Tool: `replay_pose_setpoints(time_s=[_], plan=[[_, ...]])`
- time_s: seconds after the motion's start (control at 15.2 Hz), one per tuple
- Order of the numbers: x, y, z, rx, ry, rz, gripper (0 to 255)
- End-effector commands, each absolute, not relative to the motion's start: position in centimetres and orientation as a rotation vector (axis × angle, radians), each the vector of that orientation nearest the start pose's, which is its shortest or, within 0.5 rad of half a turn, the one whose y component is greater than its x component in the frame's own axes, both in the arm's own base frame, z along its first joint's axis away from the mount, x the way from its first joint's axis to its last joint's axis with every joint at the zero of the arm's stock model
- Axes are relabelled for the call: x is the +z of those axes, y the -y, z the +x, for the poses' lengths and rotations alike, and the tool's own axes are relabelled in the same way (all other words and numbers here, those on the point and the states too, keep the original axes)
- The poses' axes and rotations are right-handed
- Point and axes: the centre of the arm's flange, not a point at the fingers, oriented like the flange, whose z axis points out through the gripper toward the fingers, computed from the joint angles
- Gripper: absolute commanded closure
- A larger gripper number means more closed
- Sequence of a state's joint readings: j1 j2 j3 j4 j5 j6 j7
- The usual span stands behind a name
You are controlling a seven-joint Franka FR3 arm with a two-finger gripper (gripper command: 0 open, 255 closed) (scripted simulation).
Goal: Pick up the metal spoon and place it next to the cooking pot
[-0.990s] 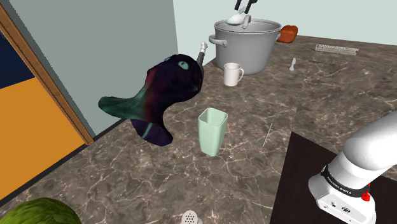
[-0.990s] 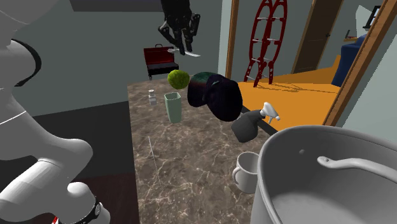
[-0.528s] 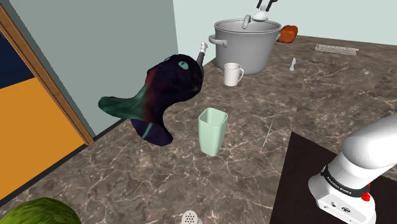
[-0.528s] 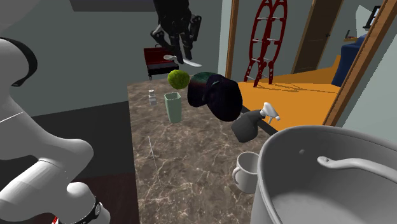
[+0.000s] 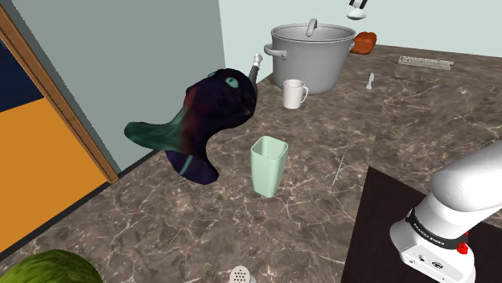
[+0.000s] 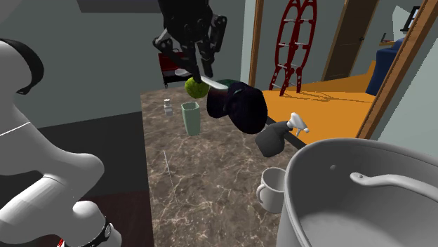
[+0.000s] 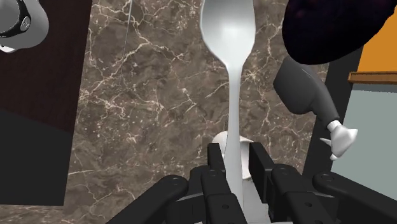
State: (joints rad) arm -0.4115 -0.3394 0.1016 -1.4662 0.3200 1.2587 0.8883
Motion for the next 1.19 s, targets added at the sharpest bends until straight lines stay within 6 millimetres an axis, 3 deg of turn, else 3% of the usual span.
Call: replay_pose_setpoints(time_s=[0.0,0.2,1.12], plan=[[80.6,9.1,37.6,-0.067,-1.468,-2.445,255],[80.6,12.2,37.3,-0.067,-1.468,-2.445,255],[73.2,12.2,37.3,-0.067,-1.468,-2.445,255]])
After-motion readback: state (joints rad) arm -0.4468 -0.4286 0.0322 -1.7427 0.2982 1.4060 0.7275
